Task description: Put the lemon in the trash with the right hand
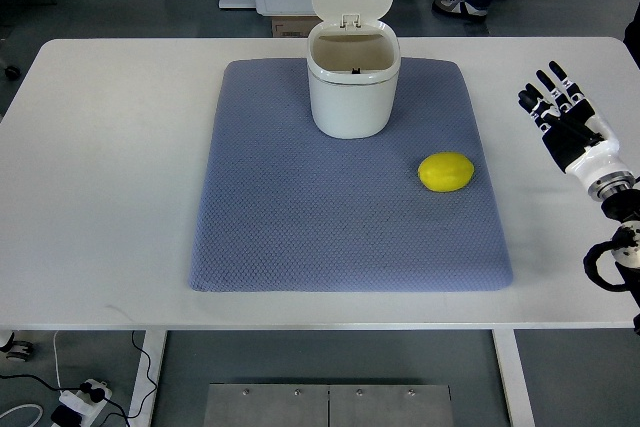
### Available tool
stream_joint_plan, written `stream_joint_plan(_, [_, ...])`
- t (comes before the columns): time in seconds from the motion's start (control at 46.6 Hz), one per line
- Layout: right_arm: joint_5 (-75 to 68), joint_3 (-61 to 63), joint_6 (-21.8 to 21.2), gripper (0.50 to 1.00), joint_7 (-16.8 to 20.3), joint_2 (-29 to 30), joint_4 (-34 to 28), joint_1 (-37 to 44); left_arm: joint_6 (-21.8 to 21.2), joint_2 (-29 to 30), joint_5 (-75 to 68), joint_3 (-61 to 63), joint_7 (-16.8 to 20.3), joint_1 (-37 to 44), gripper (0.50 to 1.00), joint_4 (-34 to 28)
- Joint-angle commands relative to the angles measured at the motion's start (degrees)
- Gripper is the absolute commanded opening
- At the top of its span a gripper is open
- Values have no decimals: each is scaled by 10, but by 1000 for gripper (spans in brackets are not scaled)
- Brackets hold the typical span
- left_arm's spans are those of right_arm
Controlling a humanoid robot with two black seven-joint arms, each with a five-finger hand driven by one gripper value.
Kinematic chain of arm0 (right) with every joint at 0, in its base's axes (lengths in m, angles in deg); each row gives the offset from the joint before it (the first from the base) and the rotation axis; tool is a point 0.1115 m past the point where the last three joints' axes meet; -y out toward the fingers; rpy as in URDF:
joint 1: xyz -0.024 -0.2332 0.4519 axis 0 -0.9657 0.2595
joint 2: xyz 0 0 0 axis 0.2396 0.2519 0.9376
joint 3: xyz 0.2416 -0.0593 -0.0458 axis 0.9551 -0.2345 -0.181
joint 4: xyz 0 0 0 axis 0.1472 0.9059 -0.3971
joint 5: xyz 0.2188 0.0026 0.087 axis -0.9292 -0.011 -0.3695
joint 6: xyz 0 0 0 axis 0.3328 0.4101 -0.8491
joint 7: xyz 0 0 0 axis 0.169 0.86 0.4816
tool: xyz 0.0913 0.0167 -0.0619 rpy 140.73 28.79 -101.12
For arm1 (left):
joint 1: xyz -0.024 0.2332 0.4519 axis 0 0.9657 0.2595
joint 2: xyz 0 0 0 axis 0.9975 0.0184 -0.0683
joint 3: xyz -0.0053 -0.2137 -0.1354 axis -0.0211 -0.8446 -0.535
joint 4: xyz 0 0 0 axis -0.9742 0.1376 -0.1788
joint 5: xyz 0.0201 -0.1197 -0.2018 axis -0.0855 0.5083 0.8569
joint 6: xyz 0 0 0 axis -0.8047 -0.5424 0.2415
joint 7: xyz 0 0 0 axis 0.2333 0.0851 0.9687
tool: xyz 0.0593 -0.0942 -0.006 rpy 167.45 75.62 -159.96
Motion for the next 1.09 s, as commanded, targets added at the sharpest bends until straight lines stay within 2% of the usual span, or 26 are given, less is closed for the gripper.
stream_joint_plan(0.0, [0, 0, -1, 1000, 0, 1, 0, -4, 0, 0, -1, 0, 0, 0, 1000, 0])
stream_joint_plan(1.073, [0, -4, -4, 1000, 2, -20, -2, -1, 0, 0, 1, -2, 0, 9, 1000, -1])
